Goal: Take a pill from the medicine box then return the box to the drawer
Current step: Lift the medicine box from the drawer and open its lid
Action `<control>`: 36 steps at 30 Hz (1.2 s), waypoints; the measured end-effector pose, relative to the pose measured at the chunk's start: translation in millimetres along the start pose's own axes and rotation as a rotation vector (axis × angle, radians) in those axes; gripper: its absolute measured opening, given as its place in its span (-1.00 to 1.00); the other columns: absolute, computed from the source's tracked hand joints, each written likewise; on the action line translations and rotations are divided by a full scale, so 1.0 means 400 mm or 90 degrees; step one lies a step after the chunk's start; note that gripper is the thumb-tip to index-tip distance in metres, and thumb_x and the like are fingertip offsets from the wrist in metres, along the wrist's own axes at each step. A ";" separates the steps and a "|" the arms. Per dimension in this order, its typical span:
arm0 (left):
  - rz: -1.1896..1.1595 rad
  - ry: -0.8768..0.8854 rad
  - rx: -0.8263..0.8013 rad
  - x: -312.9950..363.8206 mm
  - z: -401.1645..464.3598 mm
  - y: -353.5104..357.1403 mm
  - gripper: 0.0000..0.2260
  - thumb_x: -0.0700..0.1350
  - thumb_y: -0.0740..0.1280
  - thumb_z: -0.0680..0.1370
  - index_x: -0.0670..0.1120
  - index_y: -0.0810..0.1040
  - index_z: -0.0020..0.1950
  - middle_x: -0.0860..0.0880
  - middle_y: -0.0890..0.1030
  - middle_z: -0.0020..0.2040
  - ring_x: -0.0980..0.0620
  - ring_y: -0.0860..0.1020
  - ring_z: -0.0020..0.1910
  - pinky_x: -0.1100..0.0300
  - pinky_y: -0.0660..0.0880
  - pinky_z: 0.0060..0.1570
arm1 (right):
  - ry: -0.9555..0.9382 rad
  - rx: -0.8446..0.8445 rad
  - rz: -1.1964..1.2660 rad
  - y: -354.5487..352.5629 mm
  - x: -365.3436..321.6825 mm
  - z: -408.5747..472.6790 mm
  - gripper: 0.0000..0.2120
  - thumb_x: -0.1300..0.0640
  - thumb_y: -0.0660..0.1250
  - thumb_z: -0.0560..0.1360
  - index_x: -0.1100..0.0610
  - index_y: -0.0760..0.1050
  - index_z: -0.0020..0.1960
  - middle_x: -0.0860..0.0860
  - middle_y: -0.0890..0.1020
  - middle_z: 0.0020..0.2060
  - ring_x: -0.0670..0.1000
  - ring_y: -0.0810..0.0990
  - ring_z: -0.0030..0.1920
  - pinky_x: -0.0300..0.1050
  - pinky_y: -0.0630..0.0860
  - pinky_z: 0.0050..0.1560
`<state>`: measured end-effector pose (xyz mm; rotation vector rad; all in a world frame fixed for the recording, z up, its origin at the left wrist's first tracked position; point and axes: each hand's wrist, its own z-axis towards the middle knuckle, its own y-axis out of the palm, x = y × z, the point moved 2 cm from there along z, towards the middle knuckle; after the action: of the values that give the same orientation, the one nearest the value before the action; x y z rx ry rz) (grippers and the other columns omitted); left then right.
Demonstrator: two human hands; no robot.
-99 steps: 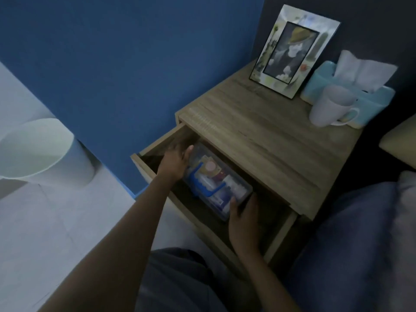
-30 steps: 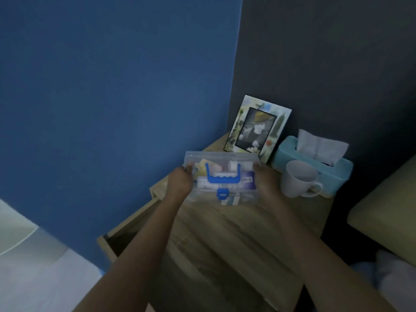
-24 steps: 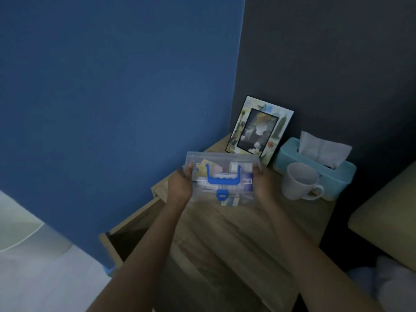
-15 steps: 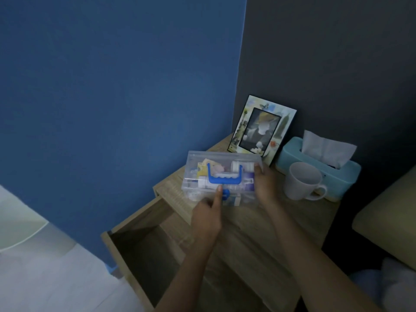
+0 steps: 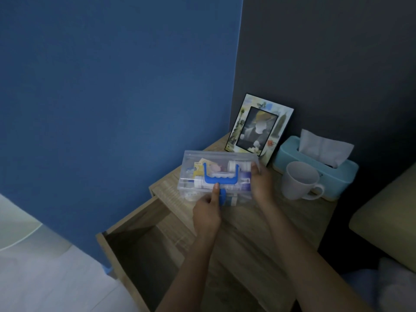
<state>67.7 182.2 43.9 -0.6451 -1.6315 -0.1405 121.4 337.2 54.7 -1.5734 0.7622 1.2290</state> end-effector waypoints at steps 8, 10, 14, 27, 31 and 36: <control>-0.171 0.010 -0.107 -0.062 -0.035 -0.028 -0.86 -0.02 0.29 0.56 -0.06 0.54 0.00 -0.01 0.62 -0.07 0.06 0.57 -0.04 0.30 0.43 -0.15 | -0.001 -0.009 0.000 -0.005 -0.005 -0.002 -0.74 -0.03 0.06 0.63 0.03 0.49 0.04 0.13 0.65 -0.03 0.08 0.64 -0.12 0.10 0.60 -0.03; -0.155 0.008 -0.051 -0.089 -0.038 -0.052 -0.87 -0.07 0.39 0.50 0.02 0.48 -0.01 0.01 0.59 -0.08 0.05 0.57 -0.07 0.31 0.43 -0.17 | -0.003 -0.013 0.053 -0.011 -0.008 -0.010 -0.66 -0.03 0.06 0.64 0.11 0.51 0.17 0.16 0.64 0.08 0.14 0.64 0.04 0.17 0.56 0.11; -0.156 0.048 0.187 -0.079 -0.024 -0.120 -0.63 0.09 0.40 0.46 0.03 0.42 0.20 0.06 0.52 0.11 0.09 0.53 0.04 0.34 0.40 -0.11 | 0.002 0.054 0.130 -0.043 0.003 -0.082 -0.52 -0.24 0.00 0.58 0.05 0.50 -0.21 0.08 0.58 -0.31 0.09 0.56 -0.26 -0.05 0.48 -0.25; -0.236 0.096 0.048 0.013 0.049 -0.141 -0.55 0.20 0.02 0.60 0.07 0.44 0.37 0.18 0.53 0.31 0.36 0.44 0.21 0.42 0.32 0.09 | -0.064 0.030 0.247 -0.057 -0.047 -0.140 -0.47 -0.32 -0.09 0.53 -0.17 0.62 -0.10 0.03 0.72 -0.24 0.10 0.70 -0.17 -0.06 0.61 -0.25; -0.211 0.093 0.050 0.004 0.056 -0.143 -0.48 0.19 0.01 0.61 -0.05 0.32 0.47 -0.03 0.41 0.44 0.21 0.35 0.26 0.28 0.28 0.19 | -0.115 -0.076 0.208 -0.055 -0.074 -0.069 -0.50 -0.23 0.00 0.57 -0.08 0.33 0.43 -0.21 0.51 0.33 -0.20 0.49 0.30 -0.27 0.48 0.20; -0.210 0.093 0.037 -0.001 0.058 -0.150 -0.48 0.18 0.00 0.61 -0.05 0.31 0.48 -0.04 0.40 0.45 0.19 0.34 0.29 0.22 0.26 0.25 | -0.096 -0.177 0.064 -0.038 -0.064 0.029 -0.39 -0.23 0.06 0.58 -0.18 -0.08 0.55 -0.13 0.13 0.55 -0.12 0.17 0.48 -0.15 0.19 0.38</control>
<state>18.6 142.5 55.8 -0.3099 -1.5844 -0.3713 123.4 351.0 83.3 -1.6562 0.5989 1.5616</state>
